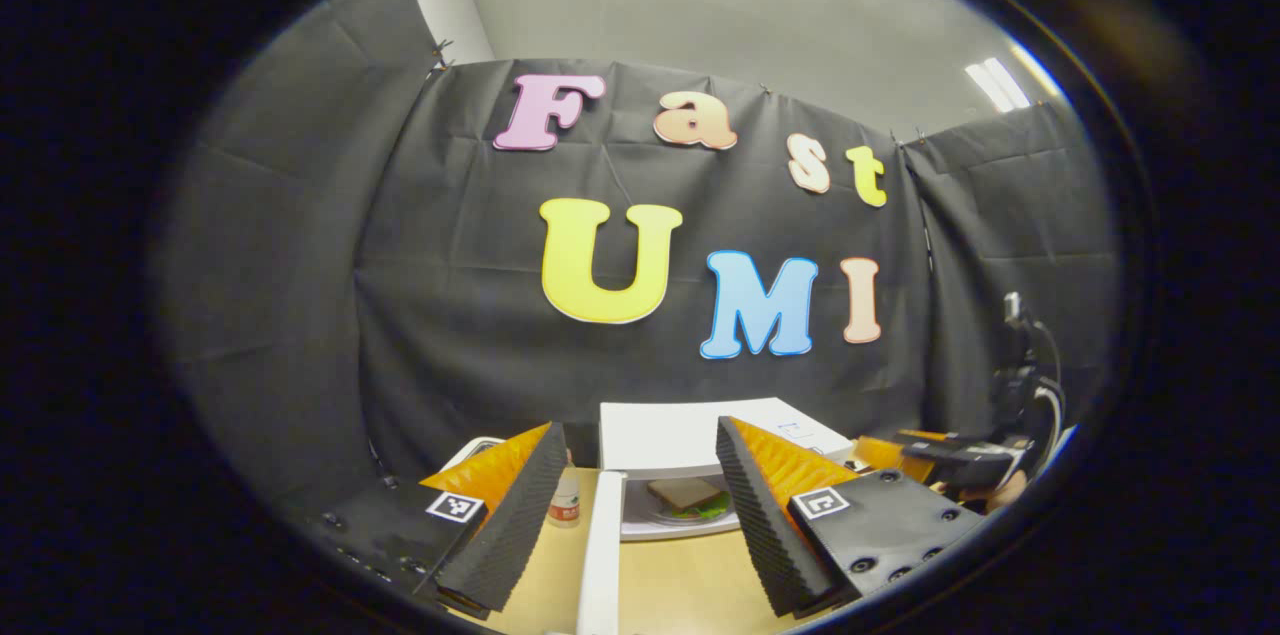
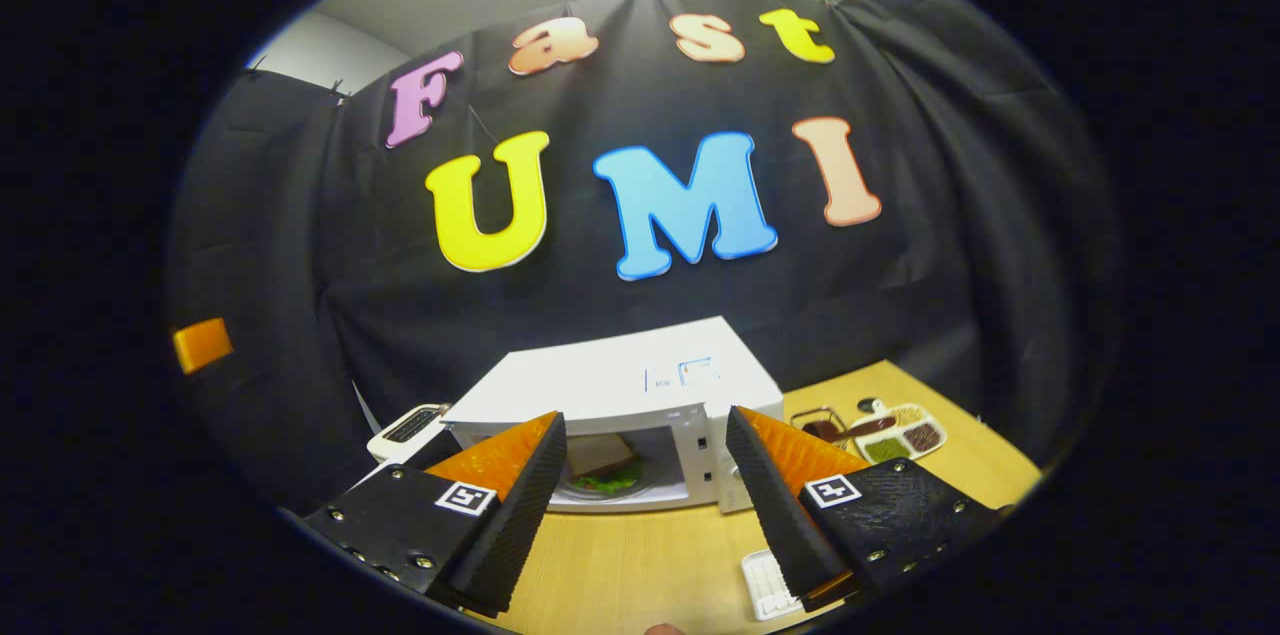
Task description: Open the microwave oven with the left hand, put the food in, and close the microwave oven.
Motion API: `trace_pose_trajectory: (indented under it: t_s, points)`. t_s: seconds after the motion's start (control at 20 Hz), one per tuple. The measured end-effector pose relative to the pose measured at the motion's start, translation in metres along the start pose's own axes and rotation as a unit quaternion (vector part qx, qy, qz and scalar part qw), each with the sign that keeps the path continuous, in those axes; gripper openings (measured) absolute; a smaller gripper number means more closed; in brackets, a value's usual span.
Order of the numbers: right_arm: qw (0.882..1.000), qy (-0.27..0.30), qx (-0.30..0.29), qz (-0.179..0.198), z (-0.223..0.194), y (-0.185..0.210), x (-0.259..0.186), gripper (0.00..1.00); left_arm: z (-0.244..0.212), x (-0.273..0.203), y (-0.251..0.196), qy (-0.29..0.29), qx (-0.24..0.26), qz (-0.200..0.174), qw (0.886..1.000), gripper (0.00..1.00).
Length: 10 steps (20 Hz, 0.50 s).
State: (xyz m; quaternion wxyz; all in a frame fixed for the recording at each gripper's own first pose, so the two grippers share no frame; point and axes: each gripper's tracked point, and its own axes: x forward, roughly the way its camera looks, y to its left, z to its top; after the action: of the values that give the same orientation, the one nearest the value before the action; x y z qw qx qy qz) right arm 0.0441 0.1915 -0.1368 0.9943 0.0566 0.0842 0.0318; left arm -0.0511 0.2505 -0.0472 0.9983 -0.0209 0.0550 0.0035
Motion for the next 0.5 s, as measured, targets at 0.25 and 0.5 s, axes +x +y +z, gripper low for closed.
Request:
trace_pose_trajectory:
  t_s: [0.25,0.5]
  points:
    - [0.997,-0.070,-0.040,-0.001,0.076,0.001,-0.057,0.96,-0.015,-0.011,-0.018,0.008,0.006,-0.004,1.000,0.94]
    - [0.996,-0.083,-0.038,0.005,0.091,0.002,-0.076,0.96,0.003,-0.026,-0.025,-0.011,0.032,-0.009,0.999,0.94]
